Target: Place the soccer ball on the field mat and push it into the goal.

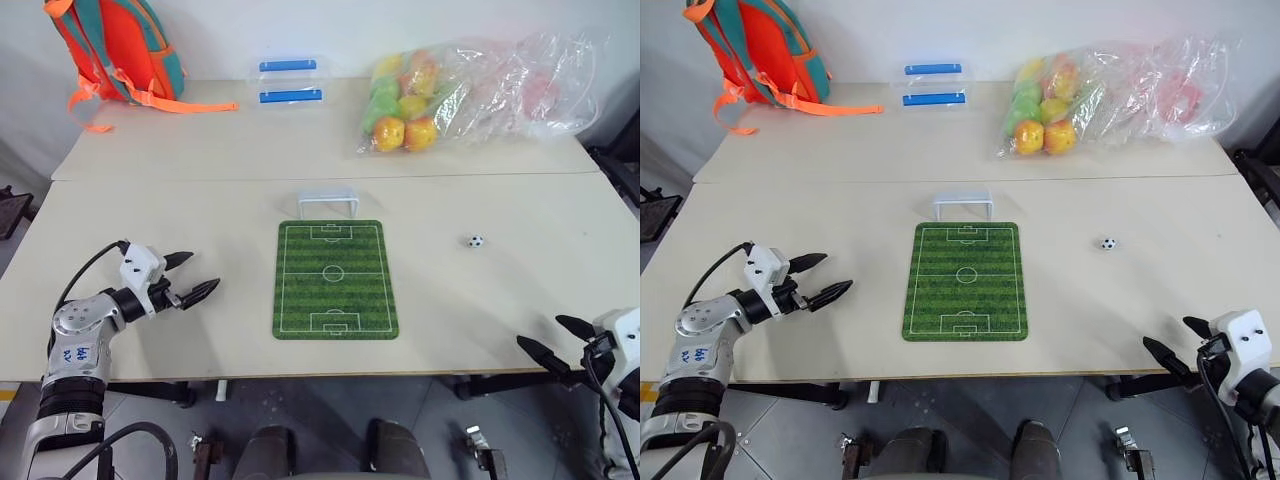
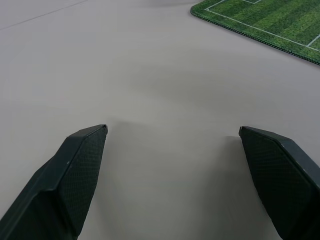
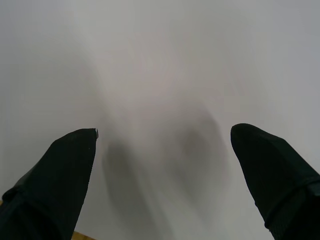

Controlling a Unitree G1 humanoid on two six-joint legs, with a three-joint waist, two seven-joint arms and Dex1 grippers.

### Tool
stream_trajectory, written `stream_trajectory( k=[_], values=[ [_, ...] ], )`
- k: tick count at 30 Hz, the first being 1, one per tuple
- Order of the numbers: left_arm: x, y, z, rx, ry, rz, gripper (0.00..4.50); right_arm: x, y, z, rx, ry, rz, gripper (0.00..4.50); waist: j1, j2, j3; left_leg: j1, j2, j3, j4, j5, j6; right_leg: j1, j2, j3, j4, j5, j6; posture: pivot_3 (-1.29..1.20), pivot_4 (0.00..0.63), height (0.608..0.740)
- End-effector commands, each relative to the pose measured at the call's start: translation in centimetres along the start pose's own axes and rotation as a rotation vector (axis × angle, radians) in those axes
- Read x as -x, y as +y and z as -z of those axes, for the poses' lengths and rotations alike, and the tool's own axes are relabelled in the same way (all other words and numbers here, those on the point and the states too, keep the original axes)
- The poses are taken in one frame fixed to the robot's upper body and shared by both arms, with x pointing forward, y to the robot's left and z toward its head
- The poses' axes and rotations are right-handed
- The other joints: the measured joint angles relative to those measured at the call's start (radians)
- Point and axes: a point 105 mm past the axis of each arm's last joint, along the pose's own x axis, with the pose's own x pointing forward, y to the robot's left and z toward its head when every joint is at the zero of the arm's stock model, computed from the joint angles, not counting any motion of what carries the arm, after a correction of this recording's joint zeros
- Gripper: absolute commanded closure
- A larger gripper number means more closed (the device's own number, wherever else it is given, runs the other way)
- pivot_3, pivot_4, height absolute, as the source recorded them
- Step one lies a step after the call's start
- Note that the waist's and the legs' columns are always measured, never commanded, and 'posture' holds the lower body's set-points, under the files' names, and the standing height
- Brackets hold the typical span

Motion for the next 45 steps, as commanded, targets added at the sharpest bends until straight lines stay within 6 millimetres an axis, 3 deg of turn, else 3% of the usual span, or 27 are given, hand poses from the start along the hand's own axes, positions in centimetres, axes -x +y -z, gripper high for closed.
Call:
stream_trajectory(
  k=[1, 6, 12, 16, 20, 29, 41, 45],
  values=[
    [0.3, 0.5, -0.3, -0.041, 0.006, -0.003, 0.00, 0.2, 0.3, -0.9, 0.011, -0.034, -0.003, 0.02, 0.000, 0.000, 0.000, 0.000, 0.000, 0.000, 0.000, 0.000, 0.000, 0.000, 0.000, 0.000, 0.000, 0.000, 0.000, 0.00, 0.150, 0.740],
    [0.7, 1.7, -0.8, -0.007, 0.004, -0.085, 0.00, 0.3, 0.1, -2.2, 0.021, -0.052, 0.021, 0.02, 0.000, 0.000, 0.000, 0.000, 0.000, 0.000, 0.001, 0.000, 0.000, 0.000, 0.000, 0.000, 0.001, 0.000, 0.000, 0.00, 0.150, 0.740],
    [0.2, 1.7, -1.8, 0.012, 0.006, -0.091, 0.00, -0.4, -0.3, -5.4, 0.061, -0.066, 0.029, 0.02, -0.002, -0.001, 0.000, 0.000, 0.000, 0.000, 0.002, 0.000, 0.000, 0.000, 0.000, 0.001, 0.001, 0.000, 0.000, 0.00, 0.150, 0.740],
    [-0.5, 1.3, -4.0, -0.051, -0.099, -0.041, 0.00, -2.4, -0.5, -9.2, 0.040, -0.139, -0.003, 0.02, -0.002, -0.001, 0.001, -0.001, 0.000, 0.000, 0.003, 0.000, 0.000, 0.000, 0.000, 0.000, 0.002, 0.000, 0.000, 0.00, 0.150, 0.740],
    [-1.6, -0.6, -5.2, -0.045, -0.174, 0.088, 0.00, -5.2, -0.5, -10.9, 0.042, -0.166, -0.036, 0.02, -0.001, -0.002, 0.001, -0.002, 0.001, -0.001, 0.005, -0.001, 0.000, 0.000, 0.001, 0.000, 0.002, 0.001, -0.001, 0.00, 0.150, 0.740],
    [-2.3, -2.7, -7.0, -0.071, -0.242, 0.197, 0.00, -10.8, -1.8, -10.9, 0.044, -0.166, -0.052, 0.02, -0.005, -0.003, 0.002, -0.004, 0.001, 0.000, 0.007, -0.003, 0.001, 0.000, 0.001, -0.001, 0.000, 0.001, 0.000, 0.00, 0.150, 0.740],
    [-0.9, -3.1, -6.9, -0.066, -0.223, 0.167, 0.00, -15.7, -1.4, -9.4, 0.026, -0.119, -0.096, 0.02, -0.028, -0.003, 0.002, -0.004, 0.002, -0.001, 0.007, -0.003, 0.001, 0.000, 0.001, -0.001, 0.001, 0.001, 0.000, 0.00, 0.150, 0.740],
    [-0.6, -3.0, -6.9, -0.071, -0.222, 0.159, 0.00, -16.1, -1.5, -9.0, 0.016, -0.098, -0.090, 0.89, -0.030, -0.003, 0.002, -0.003, 0.002, 0.000, 0.008, -0.003, 0.001, 0.000, 0.001, -0.001, 0.001, 0.001, 0.000, 0.00, 0.150, 0.740]
  ],
)
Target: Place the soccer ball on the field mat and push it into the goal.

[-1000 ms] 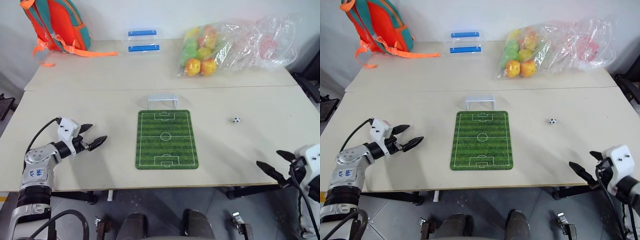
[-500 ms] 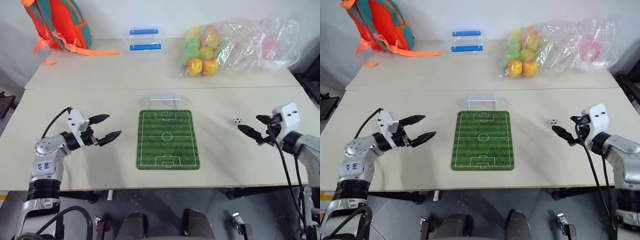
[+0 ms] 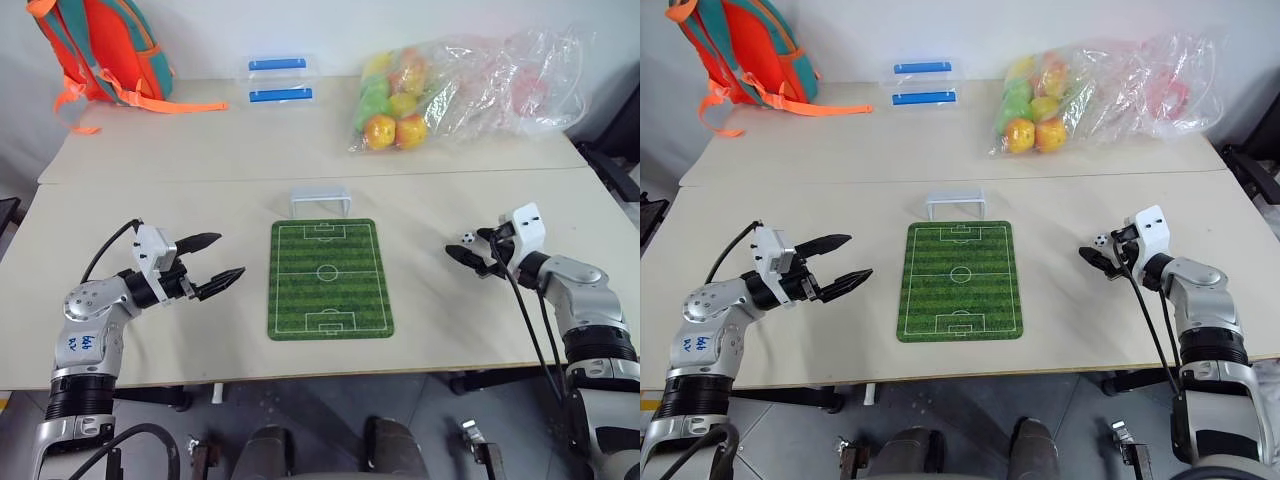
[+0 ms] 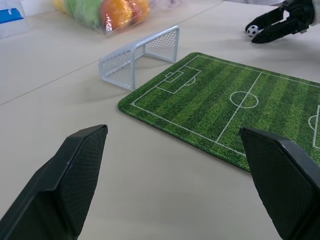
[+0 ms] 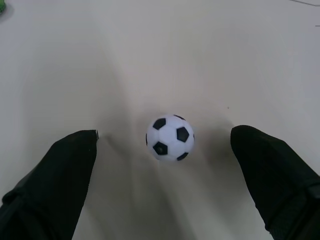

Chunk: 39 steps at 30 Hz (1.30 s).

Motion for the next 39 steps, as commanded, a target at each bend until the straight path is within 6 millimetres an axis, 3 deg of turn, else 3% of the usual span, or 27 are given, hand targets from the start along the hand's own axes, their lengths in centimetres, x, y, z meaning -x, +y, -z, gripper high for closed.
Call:
stream_trajectory(
  k=[1, 8, 13, 17, 19, 21, 24, 26, 33, 39],
  values=[
    [0.6, 0.4, -1.4, -0.046, -0.030, -0.018, 0.00, 0.0, -0.4, 0.1, 0.012, 0.009, 0.016, 1.23, 0.000, 0.000, 0.000, 0.000, 0.000, 0.000, 0.000, 0.000, 0.000, 0.000, 0.000, 0.000, 0.000, 0.000, 0.000, 0.00, 0.150, 0.740],
    [0.2, 0.1, -1.2, -0.028, -0.035, 0.004, 0.00, 0.1, -0.6, -1.3, 0.042, -0.040, 0.024, 3.59, 0.002, 0.000, 0.000, 0.000, 0.000, 0.000, 0.000, 0.000, 0.000, 0.000, 0.000, 0.000, 0.000, 0.000, 0.000, 0.00, 0.150, 0.740],
    [0.1, 0.2, -0.9, 0.015, -0.074, 0.052, 0.00, 0.4, 2.1, -5.6, 0.133, -0.126, -0.054, 3.64, 0.002, 0.001, 0.000, 0.000, 0.000, 0.000, 0.000, 0.000, 0.000, 0.000, 0.000, 0.000, 0.000, 0.000, 0.000, 0.00, 0.150, 0.740],
    [0.5, -0.1, 0.0, 0.059, -0.084, 0.148, 0.00, 0.2, 9.1, -8.2, 0.200, -0.138, -0.279, 3.64, -0.002, 0.001, 0.000, 0.000, 0.002, 0.000, 0.000, 0.000, -0.001, 0.000, 0.002, 0.000, 0.000, 0.000, 0.000, 0.00, 0.150, 0.740],
    [0.9, -0.5, 0.7, 0.066, -0.060, 0.212, 0.00, 0.1, 12.8, -8.1, 0.229, -0.106, -0.395, 3.64, 0.000, 0.001, 0.000, 0.000, 0.006, 0.000, 0.000, -0.002, -0.003, -0.001, 0.006, 0.000, 0.000, 0.000, -0.001, 0.00, 0.150, 0.740],
    [0.9, -0.5, 1.1, 0.067, -0.041, 0.235, 0.00, 0.2, 14.7, -7.9, 0.242, -0.074, -0.455, 3.64, 0.002, 0.001, 0.000, 0.000, 0.008, 0.000, 0.001, -0.002, -0.004, -0.001, 0.008, 0.000, 0.000, 0.000, -0.001, 0.00, 0.150, 0.740],
    [1.0, -0.9, 1.4, 0.053, -0.029, 0.324, 0.00, -0.1, 20.9, -6.5, 0.337, -0.029, -0.662, 3.64, 0.007, 0.000, 0.000, -0.001, 0.008, 0.000, 0.002, -0.003, -0.004, -0.001, 0.008, 0.000, 0.000, 0.000, -0.001, 0.00, 0.150, 0.740],
    [1.5, -1.8, 2.0, 0.055, 0.010, 0.413, 0.00, 0.0, 23.3, -5.5, 0.412, 0.014, -0.761, 3.64, 0.003, 0.000, 0.000, -0.001, 0.008, 0.000, 0.002, -0.003, -0.004, -0.001, 0.008, 0.000, 0.000, 0.000, -0.001, 0.00, 0.150, 0.740],
    [1.7, -2.8, 2.2, 0.033, 0.028, 0.513, 0.00, 0.2, 25.1, -3.4, 0.536, 0.095, -0.907, 3.64, 0.002, 0.000, 0.000, -0.001, 0.008, 0.001, 0.003, -0.004, -0.003, -0.002, 0.008, 0.000, 0.000, 0.000, -0.002, 0.00, 0.150, 0.740],
    [1.5, -3.0, 1.9, 0.025, 0.009, 0.505, 0.00, 0.0, 26.0, -3.0, 0.555, 0.103, -0.961, 3.64, 0.001, 0.000, 0.000, -0.001, 0.008, 0.001, 0.003, -0.004, -0.003, -0.002, 0.008, 0.000, 0.000, 0.000, -0.002, 0.00, 0.150, 0.740]
  ],
)
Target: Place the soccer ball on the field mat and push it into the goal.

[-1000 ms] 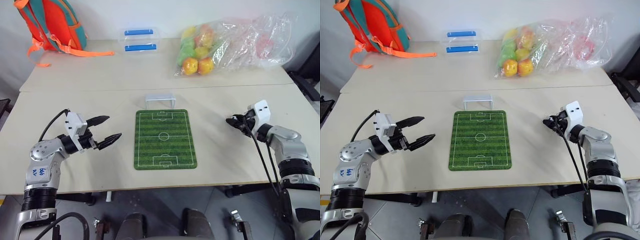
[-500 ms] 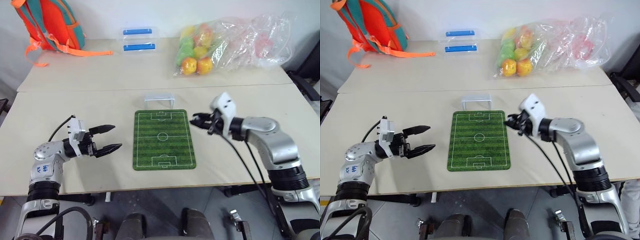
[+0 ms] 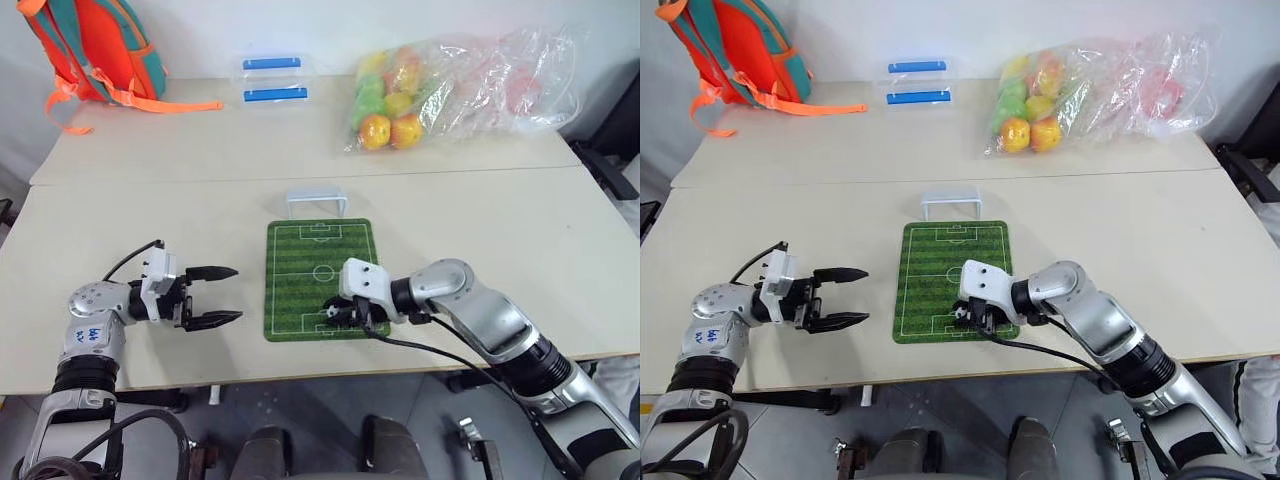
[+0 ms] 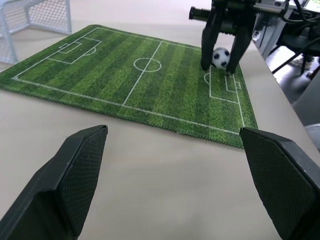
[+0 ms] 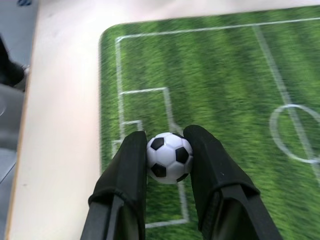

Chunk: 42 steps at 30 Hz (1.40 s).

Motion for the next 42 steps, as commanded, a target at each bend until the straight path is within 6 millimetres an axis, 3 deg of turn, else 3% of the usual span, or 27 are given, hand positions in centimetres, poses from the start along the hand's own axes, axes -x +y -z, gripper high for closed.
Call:
stream_trajectory(
  k=[1, 12, 27, 42],
  values=[
    [0.2, -0.9, -0.7, -0.034, -0.014, 0.073, 0.00, -0.1, 0.0, -1.0, 0.058, -0.020, -0.018, 3.64, 0.000, 0.000, 0.000, 0.000, 0.000, 0.000, 0.000, 0.000, 0.000, 0.000, 0.000, 0.000, 0.000, 0.000, 0.000, 0.00, 0.150, 0.740],
    [-0.4, -1.0, -0.7, -0.038, -0.039, 0.050, 0.00, -1.1, -0.4, -1.3, 0.079, -0.021, -0.041, 3.64, 0.003, 0.000, 0.000, 0.000, 0.000, 0.000, 0.000, 0.000, 0.000, 0.000, 0.000, 0.000, 0.000, 0.000, 0.000, 0.00, 0.150, 0.740],
    [-0.6, -0.7, -0.9, -0.044, -0.048, 0.025, 0.00, -1.3, 0.1, -0.3, 0.062, -0.007, -0.063, 3.64, 0.001, 0.000, 0.000, 0.000, 0.000, 0.000, 0.000, 0.000, 0.000, 0.000, 0.000, 0.000, 0.000, 0.000, 0.000, 0.00, 0.150, 0.740],
    [-0.8, -0.1, -1.1, -0.053, -0.053, 0.002, 0.00, -1.4, 0.1, -0.8, 0.062, -0.041, -0.067, 3.64, -0.001, 0.000, 0.000, 0.000, 0.000, 0.000, 0.000, 0.000, 0.000, 0.000, 0.000, 0.000, 0.000, 0.000, 0.000, 0.00, 0.150, 0.740]
  ],
)
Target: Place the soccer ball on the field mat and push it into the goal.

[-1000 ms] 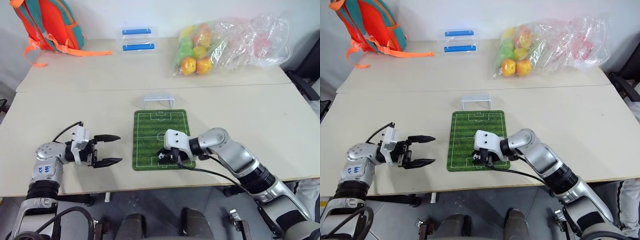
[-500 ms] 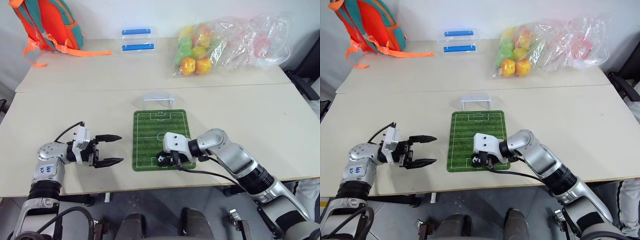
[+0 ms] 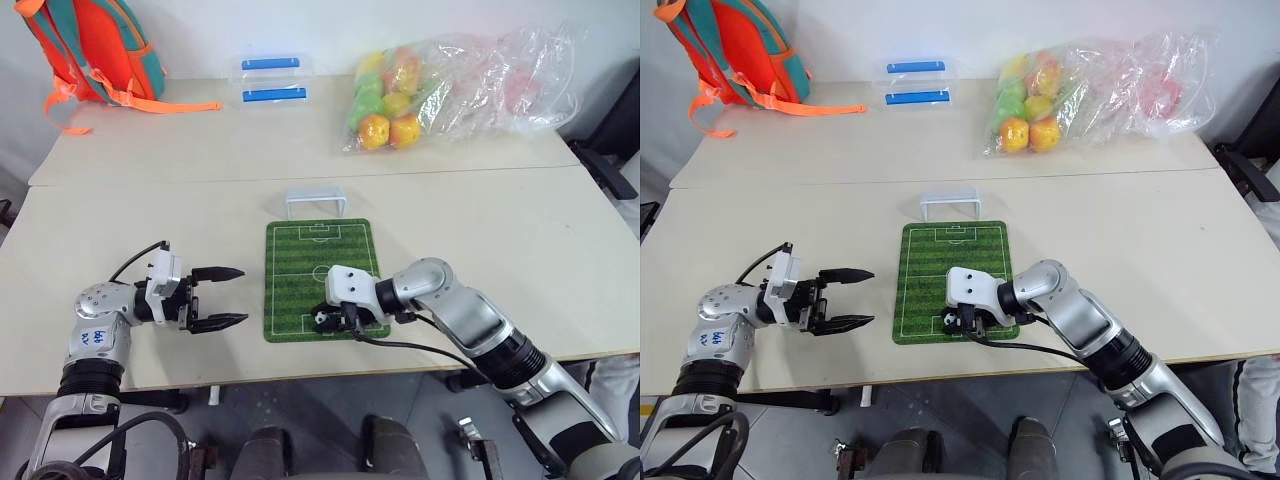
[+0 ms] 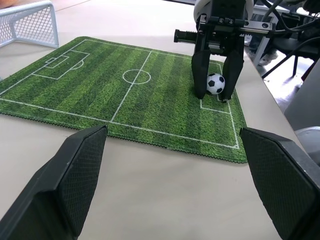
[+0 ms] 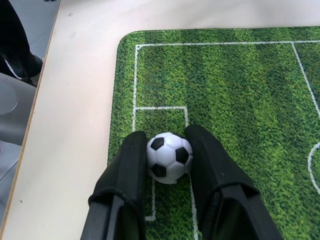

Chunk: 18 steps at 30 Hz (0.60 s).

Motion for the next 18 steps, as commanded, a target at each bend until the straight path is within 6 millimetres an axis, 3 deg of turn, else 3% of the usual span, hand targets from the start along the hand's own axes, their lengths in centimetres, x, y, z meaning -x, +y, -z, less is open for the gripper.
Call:
stream_trajectory(
  k=[1, 3, 9, 13, 18],
  values=[
    [-0.1, 0.4, -1.0, -0.045, -0.024, -0.008, 0.00, -0.1, 0.4, -0.4, -0.001, -0.027, -0.014, 3.64, 0.000, 0.000, 0.000, 0.000, 0.000, 0.000, 0.000, 0.000, 0.000, 0.000, 0.000, 0.000, 0.000, 0.000, 0.000, 0.00, 0.150, 0.740],
    [-0.1, 0.4, -1.0, -0.046, -0.025, -0.010, 0.00, -0.1, 0.5, -0.4, 0.001, -0.028, -0.017, 3.64, 0.000, 0.000, 0.000, 0.000, 0.000, 0.000, 0.000, 0.000, 0.000, 0.000, 0.000, 0.000, 0.000, 0.000, 0.000, 0.00, 0.150, 0.740],
    [-0.3, 0.7, -1.2, -0.055, -0.031, -0.019, 0.00, -0.1, 0.5, -0.6, 0.005, -0.034, -0.022, 1.73, 0.000, 0.000, 0.000, 0.000, 0.000, 0.000, 0.000, 0.000, 0.000, 0.000, 0.000, 0.000, 0.000, 0.000, 0.000, 0.00, 0.150, 0.740],
    [-0.4, 0.7, -1.2, -0.059, -0.036, -0.023, 0.00, 0.0, 0.5, -0.8, 0.022, -0.037, -0.022, 1.73, 0.001, 0.000, 0.000, 0.000, 0.000, 0.000, 0.000, 0.000, 0.000, 0.000, 0.000, 0.000, 0.000, 0.000, 0.000, 0.00, 0.150, 0.740],
    [-0.4, 0.7, -1.2, -0.062, -0.040, -0.024, 0.00, 1.0, -0.1, -2.6, 0.075, -0.062, -0.003, 1.73, 0.001, 0.000, 0.000, 0.000, 0.000, 0.000, 0.000, 0.000, 0.000, 0.000, 0.000, 0.000, 0.000, 0.000, 0.000, 0.00, 0.150, 0.740]
  ],
)
